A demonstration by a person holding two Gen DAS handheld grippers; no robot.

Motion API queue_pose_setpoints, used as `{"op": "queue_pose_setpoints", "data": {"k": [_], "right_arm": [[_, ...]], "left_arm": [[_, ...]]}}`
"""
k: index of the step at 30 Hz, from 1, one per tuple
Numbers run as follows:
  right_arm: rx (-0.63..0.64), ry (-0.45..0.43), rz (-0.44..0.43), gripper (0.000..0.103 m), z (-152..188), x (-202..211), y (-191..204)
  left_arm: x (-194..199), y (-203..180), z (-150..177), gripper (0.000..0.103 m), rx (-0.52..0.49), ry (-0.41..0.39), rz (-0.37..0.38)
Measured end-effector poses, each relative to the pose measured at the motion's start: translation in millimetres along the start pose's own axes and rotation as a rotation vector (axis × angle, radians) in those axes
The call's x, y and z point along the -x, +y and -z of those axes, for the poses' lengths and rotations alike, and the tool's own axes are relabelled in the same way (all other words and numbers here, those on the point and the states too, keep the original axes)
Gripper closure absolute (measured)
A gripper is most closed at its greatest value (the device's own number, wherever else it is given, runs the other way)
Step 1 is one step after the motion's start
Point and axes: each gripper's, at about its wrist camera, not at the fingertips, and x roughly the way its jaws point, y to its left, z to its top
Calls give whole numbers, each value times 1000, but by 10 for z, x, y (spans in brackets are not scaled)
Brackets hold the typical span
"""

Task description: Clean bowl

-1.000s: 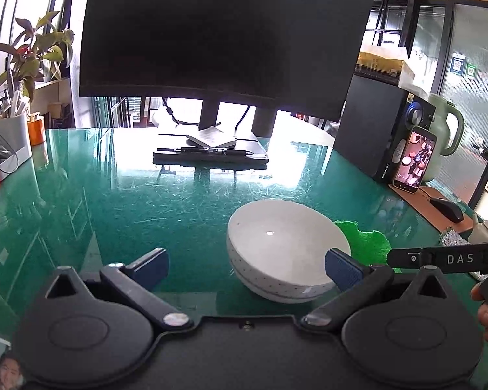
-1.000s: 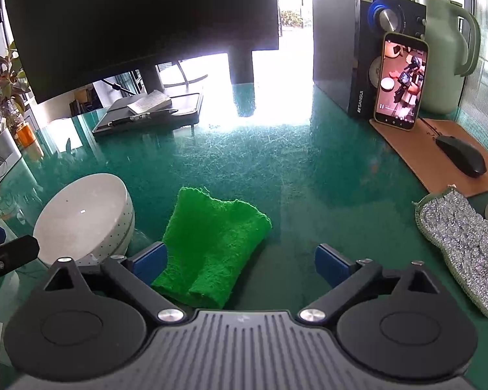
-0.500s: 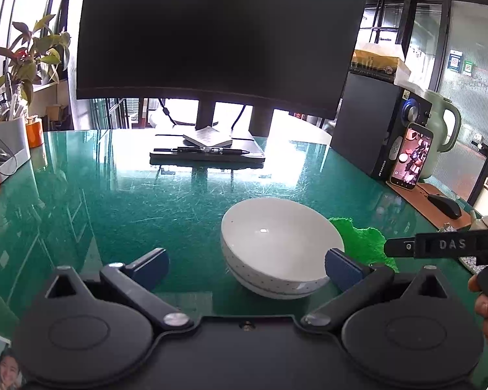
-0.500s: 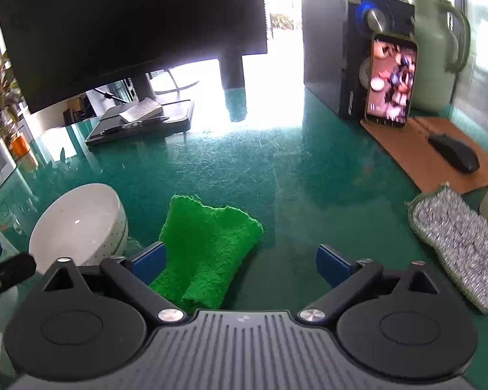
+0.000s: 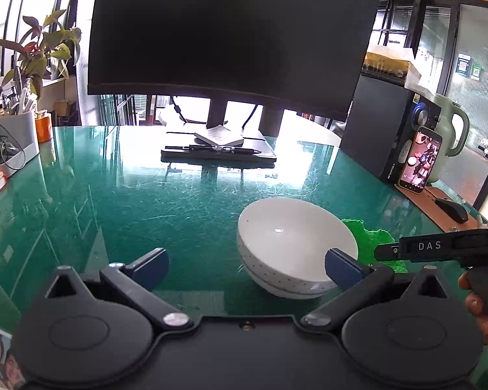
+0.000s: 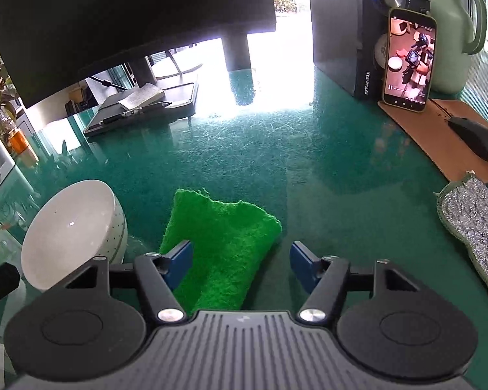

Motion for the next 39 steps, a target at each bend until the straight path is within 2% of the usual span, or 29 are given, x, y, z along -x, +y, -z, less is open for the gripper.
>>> {"op": "queue_pose_setpoints", "data": {"k": [6,10,19,21,23,39], "right_arm": [[10,9,4,35,9,17,6],[25,-6,9,21,13,74,17],[55,-31,6,15,20,191,39],[57,-29,5,12,28,206,37],[59,-32,6,1,41,230,40],[79,-64,5,0,74,425,46]], "left_arm": [[-23,-13,4,0,-4,4,6],[-21,-32,7,0,-9,5,8],[14,-69,22,0,-17,2,9],[14,-78,26,0,-17,3,3],[26,-88,29,0,-17,4,-5],[75,-158,7,0,-25,-2,-18]]}}
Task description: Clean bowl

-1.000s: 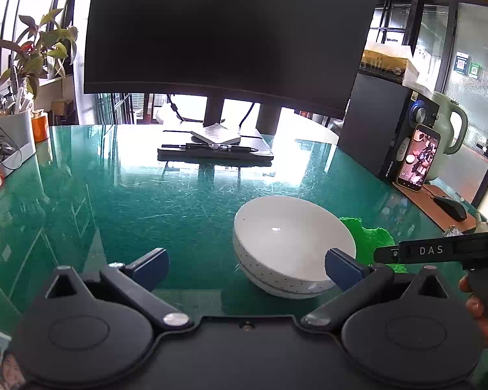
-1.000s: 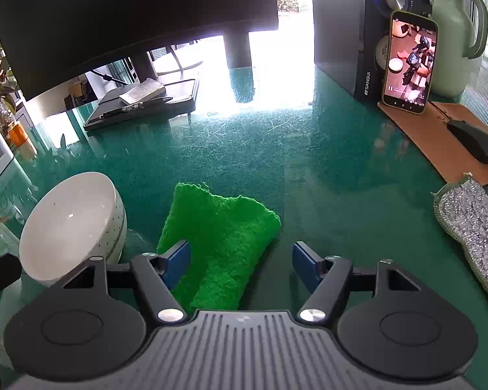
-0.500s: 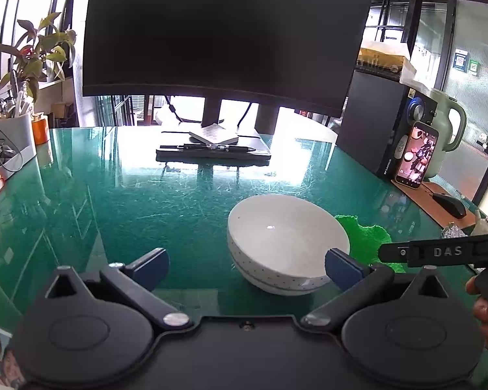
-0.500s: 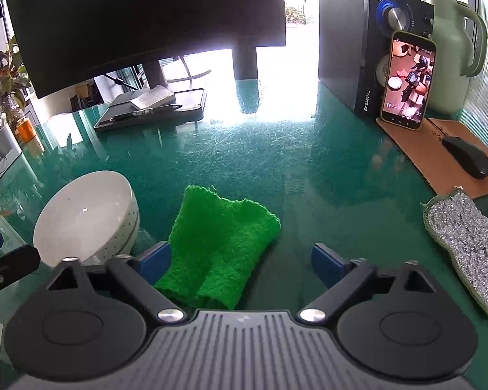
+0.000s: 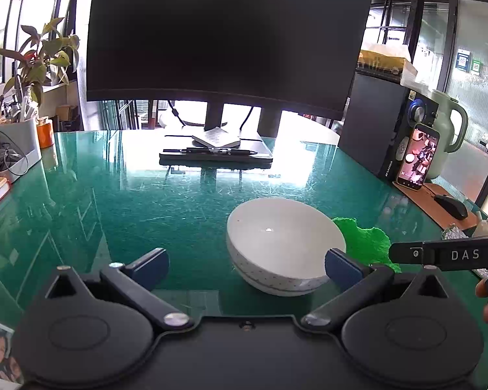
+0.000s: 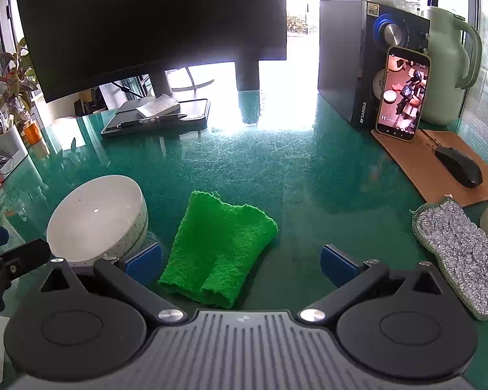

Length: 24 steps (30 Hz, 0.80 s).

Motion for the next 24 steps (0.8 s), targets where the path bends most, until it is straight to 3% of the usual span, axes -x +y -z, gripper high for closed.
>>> {"op": "queue_pose_setpoints", "data": {"k": [24], "right_arm": [[-11,6,-10,0,41,18,-29]], "left_arm": [[17,-108,12,0,-26,4,0]]}}
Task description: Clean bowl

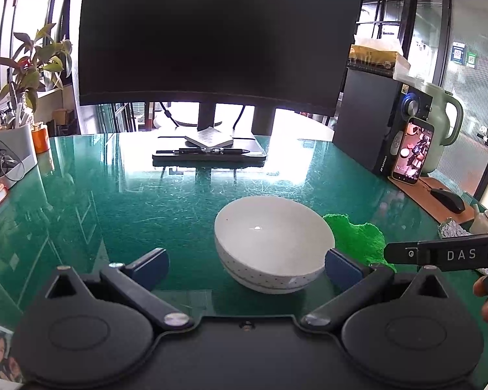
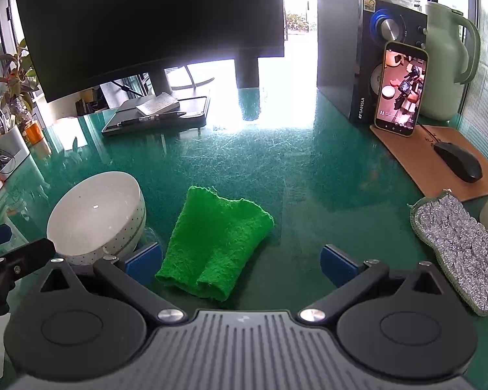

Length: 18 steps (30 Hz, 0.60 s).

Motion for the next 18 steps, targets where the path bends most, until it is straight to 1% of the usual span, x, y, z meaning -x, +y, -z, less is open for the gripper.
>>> {"op": "queue_pose_setpoints", "data": {"k": [18], "right_arm": [[2,1,-3,0,3,10,13]], "left_arm": [[13,3,0,0,-5,1,3]]}}
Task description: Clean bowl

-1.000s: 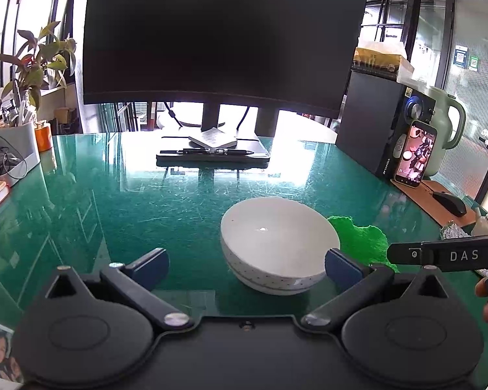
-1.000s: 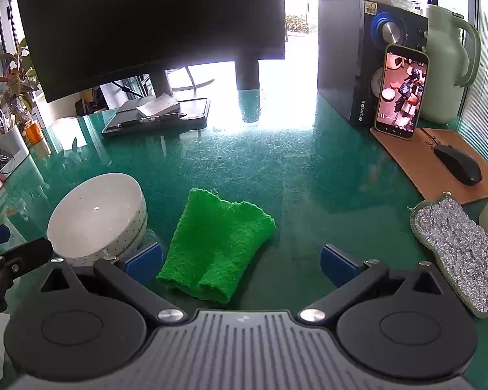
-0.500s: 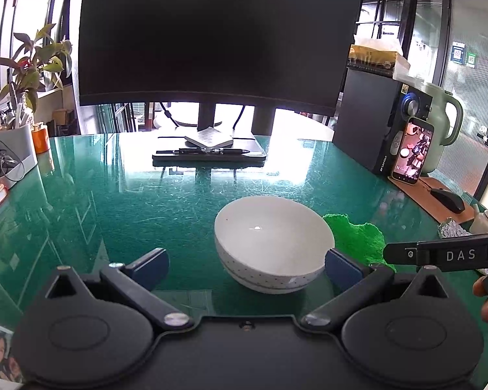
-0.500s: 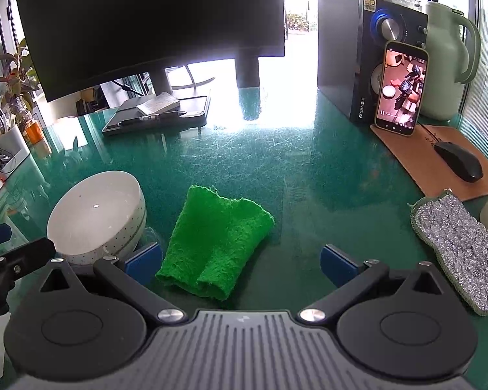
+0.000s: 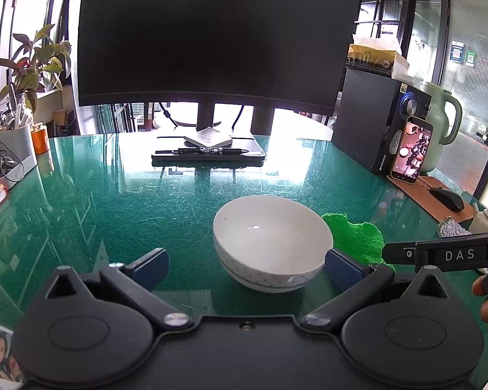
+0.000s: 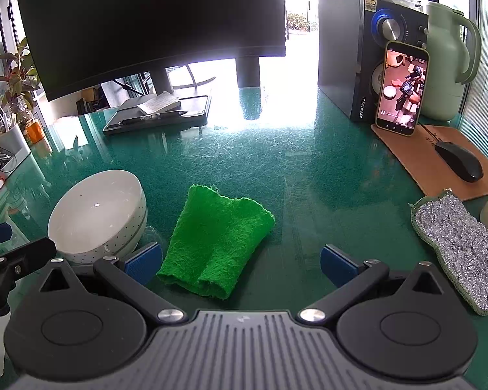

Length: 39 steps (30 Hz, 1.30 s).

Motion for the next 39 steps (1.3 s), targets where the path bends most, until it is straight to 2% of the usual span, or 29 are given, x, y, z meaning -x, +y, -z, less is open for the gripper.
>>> {"op": "queue_pose_setpoints", "data": {"k": [39], "right_arm": [[14,7,-5,0,-2,-18,37]], "left_arm": [[-1,-14,19,0,-4,0,-1]]}}
